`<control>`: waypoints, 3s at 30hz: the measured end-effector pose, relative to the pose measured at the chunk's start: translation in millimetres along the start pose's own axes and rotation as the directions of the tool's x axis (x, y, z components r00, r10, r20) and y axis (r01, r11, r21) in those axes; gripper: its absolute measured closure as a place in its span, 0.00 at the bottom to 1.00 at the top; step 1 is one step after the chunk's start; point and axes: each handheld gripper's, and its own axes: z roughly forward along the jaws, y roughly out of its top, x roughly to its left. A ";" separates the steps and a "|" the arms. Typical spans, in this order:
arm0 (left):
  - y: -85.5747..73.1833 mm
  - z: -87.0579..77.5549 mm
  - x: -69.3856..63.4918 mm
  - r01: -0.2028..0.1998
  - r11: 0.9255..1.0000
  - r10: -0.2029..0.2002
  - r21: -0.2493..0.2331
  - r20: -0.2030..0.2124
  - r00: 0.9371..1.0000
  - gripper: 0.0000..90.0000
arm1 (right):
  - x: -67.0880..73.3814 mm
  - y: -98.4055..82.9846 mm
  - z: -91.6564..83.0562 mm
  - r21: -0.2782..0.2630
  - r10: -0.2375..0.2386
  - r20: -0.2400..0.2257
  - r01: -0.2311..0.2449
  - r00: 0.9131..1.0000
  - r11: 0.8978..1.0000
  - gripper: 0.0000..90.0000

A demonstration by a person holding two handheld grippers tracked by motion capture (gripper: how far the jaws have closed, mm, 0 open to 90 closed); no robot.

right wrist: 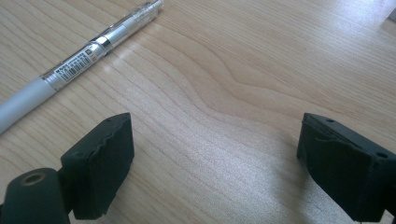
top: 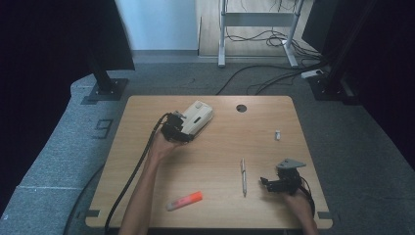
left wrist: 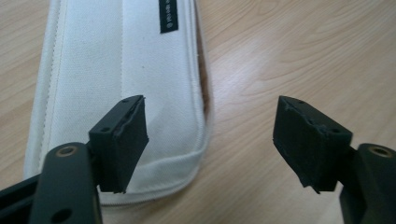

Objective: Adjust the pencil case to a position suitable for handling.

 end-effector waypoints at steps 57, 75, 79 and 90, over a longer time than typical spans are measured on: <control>-21.4 -2.7 0.7 0.029 1.000 -0.029 0.006 0.012 1.000 0.79 | 0.1 -0.1 0.0 0.000 0.000 0.000 0.000 1.000 1.000 0.12; -43.3 -25.0 -12.1 0.049 0.999 -0.050 0.011 0.053 0.997 0.80 | 0.1 0.0 0.0 0.000 0.000 0.000 0.000 1.000 1.000 0.12; -48.9 -34.0 -14.7 0.050 0.999 -0.050 0.003 0.060 0.997 0.82 | 0.1 0.0 0.0 0.000 0.001 0.000 -0.001 1.000 1.000 0.12; -70.8 -55.3 -25.3 0.089 0.995 -0.085 -0.042 0.087 0.993 0.84 | 0.1 0.0 -0.1 0.001 0.001 0.000 -0.001 1.000 1.000 0.12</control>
